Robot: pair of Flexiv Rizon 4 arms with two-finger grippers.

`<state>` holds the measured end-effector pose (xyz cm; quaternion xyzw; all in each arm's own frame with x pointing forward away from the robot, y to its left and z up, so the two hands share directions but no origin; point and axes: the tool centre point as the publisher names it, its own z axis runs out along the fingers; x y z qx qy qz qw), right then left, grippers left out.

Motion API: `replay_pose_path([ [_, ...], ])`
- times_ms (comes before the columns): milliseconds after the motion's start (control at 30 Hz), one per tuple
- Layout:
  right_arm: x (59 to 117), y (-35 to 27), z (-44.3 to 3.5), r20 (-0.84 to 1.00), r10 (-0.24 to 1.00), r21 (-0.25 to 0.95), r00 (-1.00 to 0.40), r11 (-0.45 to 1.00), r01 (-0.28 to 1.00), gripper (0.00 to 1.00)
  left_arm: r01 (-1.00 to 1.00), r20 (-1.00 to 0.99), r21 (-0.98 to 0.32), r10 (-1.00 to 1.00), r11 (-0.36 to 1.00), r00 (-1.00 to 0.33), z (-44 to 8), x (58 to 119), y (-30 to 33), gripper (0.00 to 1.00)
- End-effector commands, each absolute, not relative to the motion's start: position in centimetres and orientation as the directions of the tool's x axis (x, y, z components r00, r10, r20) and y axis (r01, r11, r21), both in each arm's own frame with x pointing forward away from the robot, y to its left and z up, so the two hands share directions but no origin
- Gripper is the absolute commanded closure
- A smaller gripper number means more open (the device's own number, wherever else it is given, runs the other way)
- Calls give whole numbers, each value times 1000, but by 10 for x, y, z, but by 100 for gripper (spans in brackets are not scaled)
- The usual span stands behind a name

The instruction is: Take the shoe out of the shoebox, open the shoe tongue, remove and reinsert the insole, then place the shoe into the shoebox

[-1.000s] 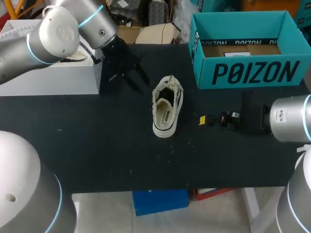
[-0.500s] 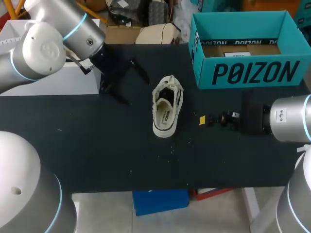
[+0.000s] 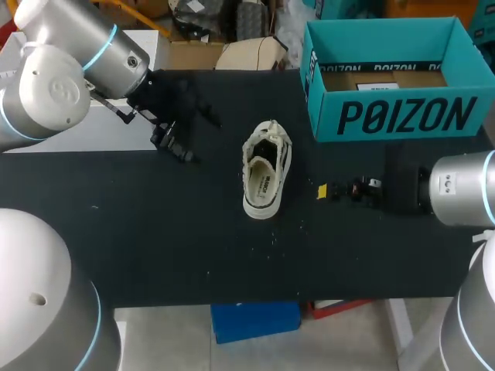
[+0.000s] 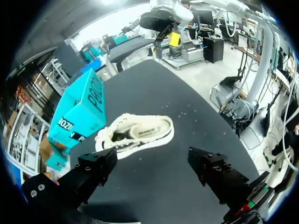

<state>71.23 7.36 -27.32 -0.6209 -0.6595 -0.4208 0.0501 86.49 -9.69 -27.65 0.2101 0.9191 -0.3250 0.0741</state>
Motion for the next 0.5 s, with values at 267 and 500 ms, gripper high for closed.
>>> replay_pose_path([
  [267, 711, 73, -273, 589, 777, 494, -224, -126, 861, 0, 227, -265, -610, 75, 760, -961, -277, 838, -44, 0],
  [500, 711, 73, -273, 589, 777, 494, -224, -126, 861, 0, 222, -262, -616, 69, 756, -963, -278, 838, -41, 0],
])
